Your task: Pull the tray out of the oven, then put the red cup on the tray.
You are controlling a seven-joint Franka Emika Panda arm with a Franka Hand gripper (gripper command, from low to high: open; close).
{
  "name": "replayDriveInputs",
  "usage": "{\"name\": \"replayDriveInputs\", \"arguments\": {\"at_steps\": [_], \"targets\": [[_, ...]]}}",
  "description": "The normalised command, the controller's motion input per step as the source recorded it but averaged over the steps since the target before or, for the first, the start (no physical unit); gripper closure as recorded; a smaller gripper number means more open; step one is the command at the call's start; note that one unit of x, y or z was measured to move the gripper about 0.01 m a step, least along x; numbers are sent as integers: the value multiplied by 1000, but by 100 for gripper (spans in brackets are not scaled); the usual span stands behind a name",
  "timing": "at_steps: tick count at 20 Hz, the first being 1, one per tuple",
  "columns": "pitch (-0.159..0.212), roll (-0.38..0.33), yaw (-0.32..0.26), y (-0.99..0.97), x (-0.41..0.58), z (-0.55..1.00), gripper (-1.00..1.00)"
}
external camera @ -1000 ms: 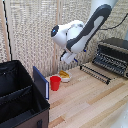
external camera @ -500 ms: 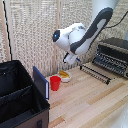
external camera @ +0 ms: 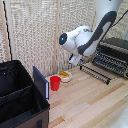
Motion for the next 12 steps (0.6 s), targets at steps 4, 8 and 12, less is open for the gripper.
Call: {"name": "replayDriveInputs", "arguments": {"at_steps": [4, 8, 12], "targets": [[-5, -121, 115, -714, 0, -61, -100], [-10, -130, 61, -697, 1, -188, -100], [-22, -103, 43, -749, 0, -264, -100]]}}
